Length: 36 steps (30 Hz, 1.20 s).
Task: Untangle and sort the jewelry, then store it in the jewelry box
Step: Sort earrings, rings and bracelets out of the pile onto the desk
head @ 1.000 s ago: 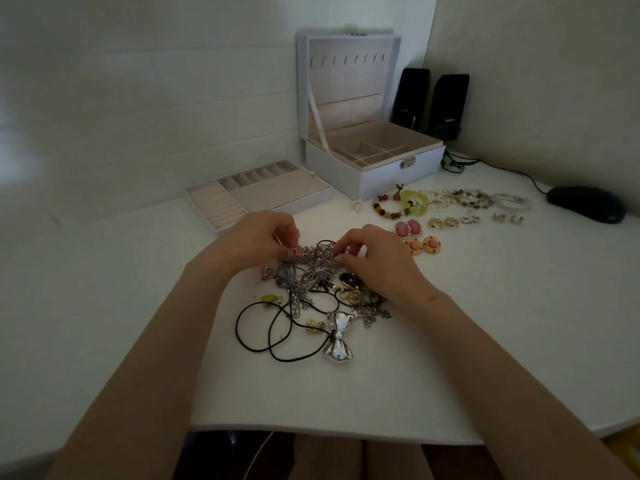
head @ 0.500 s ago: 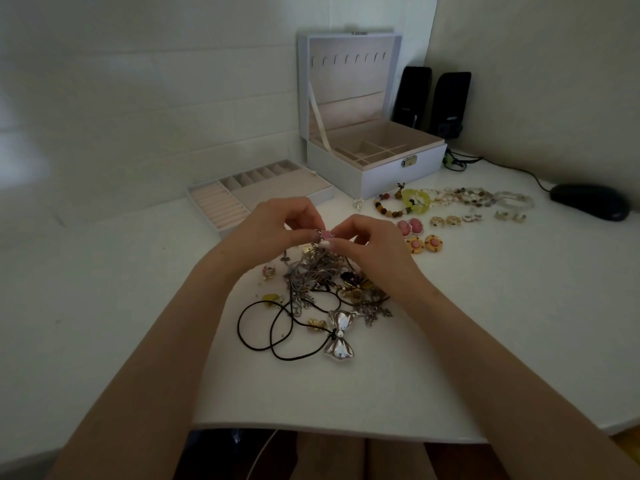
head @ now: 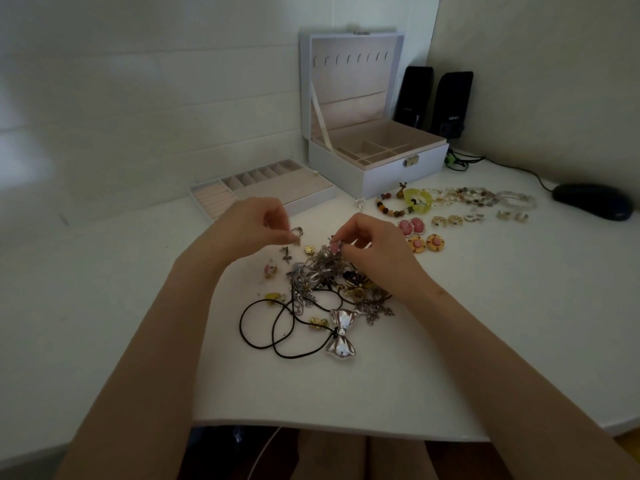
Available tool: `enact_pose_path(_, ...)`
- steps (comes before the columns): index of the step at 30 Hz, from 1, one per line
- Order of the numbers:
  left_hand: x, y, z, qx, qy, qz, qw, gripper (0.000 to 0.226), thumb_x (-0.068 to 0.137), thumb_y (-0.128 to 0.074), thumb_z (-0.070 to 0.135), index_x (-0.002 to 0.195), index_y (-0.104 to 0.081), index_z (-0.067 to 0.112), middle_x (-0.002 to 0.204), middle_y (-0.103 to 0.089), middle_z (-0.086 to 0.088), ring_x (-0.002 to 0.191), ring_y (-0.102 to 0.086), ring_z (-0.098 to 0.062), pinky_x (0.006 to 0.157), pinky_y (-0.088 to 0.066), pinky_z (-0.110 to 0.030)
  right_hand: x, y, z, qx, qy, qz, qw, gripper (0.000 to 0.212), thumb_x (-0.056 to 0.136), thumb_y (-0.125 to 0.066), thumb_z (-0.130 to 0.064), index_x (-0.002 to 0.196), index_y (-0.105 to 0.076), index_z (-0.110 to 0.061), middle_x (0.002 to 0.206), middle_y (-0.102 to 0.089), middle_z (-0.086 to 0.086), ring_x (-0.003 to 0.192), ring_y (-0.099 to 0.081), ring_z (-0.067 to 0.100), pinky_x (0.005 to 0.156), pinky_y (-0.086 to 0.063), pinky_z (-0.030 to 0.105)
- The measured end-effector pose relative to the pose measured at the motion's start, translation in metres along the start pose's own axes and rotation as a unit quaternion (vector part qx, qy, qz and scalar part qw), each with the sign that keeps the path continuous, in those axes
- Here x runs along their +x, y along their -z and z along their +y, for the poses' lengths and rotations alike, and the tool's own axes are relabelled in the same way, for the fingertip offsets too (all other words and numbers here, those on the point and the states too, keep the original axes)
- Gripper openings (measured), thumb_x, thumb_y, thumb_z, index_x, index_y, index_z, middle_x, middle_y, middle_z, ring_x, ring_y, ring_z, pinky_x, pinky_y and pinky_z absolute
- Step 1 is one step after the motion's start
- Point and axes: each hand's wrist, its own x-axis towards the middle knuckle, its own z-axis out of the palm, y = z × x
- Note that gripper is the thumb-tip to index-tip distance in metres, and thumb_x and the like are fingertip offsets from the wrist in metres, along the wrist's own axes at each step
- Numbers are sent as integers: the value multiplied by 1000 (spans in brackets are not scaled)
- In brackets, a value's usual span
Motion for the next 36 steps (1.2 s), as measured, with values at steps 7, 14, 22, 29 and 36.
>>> enact_pose_path(7,-7,12,-7,103,112,-170,974,33,67,-82,37,84,-59,19,79,-59,6,68,-55,-8,61,-40,-24,0,-3,2,-58,12,-14,998,8,82,-70,-15,87,-73,-21,77,-62,-17,65,-49,-6,62,-35,8)
enact_pose_path(14,-5,8,-10,83,90,-164,979,21,74,-79,23,78,-59,20,74,-56,6,63,-53,-7,58,-39,-20,-1,-3,-2,-106,20,-54,993,18,84,-62,-13,89,-75,-25,92,-62,-5,77,-47,6,77,-45,30)
enact_pose_path(22,0,2,-10,28,80,-67,994,21,75,-78,14,80,-58,18,80,-57,2,71,-53,-10,65,-44,-23,8,-5,-3,-176,55,8,983,16,89,-58,-21,95,-72,-27,93,-60,-8,84,-47,6,67,-37,20)
enact_pose_path(29,3,-8,-9,64,76,-56,993,20,76,-77,20,88,-62,15,77,-56,7,77,-53,-11,60,-39,-17,38,-35,-23,-375,82,-73,921,26,95,-51,-28,115,-67,-22,114,-60,4,113,-47,23,93,-33,35)
enact_pose_path(36,3,-6,-6,33,67,-7,997,26,75,-78,25,76,-52,20,77,-52,6,78,-49,-13,61,-38,-22,43,-39,-33,-311,-1,-121,943,14,88,-56,-16,96,-67,-19,102,-63,-1,103,-57,22,96,-38,39)
